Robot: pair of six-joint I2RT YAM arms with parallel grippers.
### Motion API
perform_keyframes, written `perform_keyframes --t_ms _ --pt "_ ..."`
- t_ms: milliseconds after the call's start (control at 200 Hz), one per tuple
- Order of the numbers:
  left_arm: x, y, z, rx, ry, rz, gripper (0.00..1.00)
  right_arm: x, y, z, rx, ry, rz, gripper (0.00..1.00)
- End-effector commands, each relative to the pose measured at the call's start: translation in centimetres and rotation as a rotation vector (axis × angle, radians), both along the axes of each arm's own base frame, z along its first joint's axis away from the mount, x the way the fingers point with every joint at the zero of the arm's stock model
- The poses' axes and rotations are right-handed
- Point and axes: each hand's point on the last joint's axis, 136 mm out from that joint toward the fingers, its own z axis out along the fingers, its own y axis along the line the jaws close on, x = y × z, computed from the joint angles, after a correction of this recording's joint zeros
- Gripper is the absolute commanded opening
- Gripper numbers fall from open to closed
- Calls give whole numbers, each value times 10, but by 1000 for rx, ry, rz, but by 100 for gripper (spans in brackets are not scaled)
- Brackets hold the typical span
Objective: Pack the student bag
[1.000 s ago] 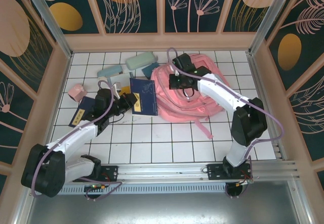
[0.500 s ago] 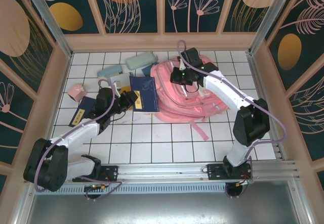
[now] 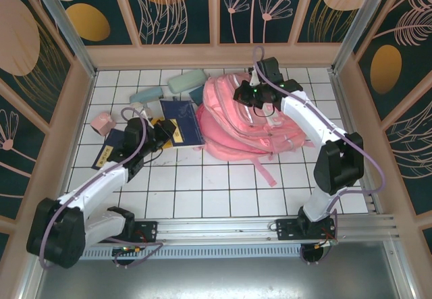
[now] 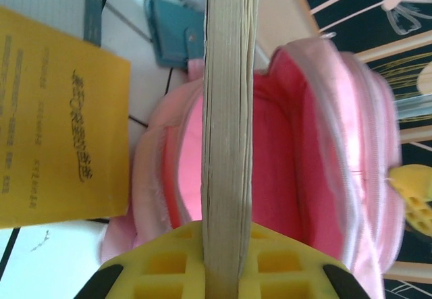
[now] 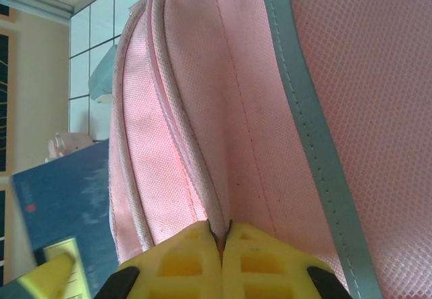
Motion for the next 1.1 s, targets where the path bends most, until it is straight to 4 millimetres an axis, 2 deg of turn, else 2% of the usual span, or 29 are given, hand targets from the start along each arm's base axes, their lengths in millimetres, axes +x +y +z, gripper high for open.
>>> perform_keyframes --t_ms 0,155,285,595,660,665,695,846,861,901,1096 --pt "12 -20 25 -128 -73 -59 0 7 13 80 167 -156 24 0" --pt "20 -54 47 -230 -130 -142 0 8 18 96 229 -161 41 0" --pt "28 -83 52 -225 -131 -178 0 9 19 108 283 -156 52 0" --pt "44 -150 32 -312 -91 -225 0 7 22 143 397 -172 70 0" --pt "47 -169 34 -323 -89 -243 0 8 22 144 405 -170 68 0" --pt "48 -170 27 -318 -76 -240 0 8 22 145 406 -170 67 0" --pt "51 -178 19 -315 -54 -236 0 8 22 144 409 -167 65 0" --pt "59 -204 -6 -342 20 -174 0 10 23 144 420 -159 55 0" --pt "62 -210 3 -356 4 -178 0 10 23 143 421 -157 54 0" --pt "65 -220 4 -355 3 -177 0 11 23 143 421 -155 53 0" --pt "72 -263 -13 -269 27 -167 0 10 23 143 424 -154 51 0"
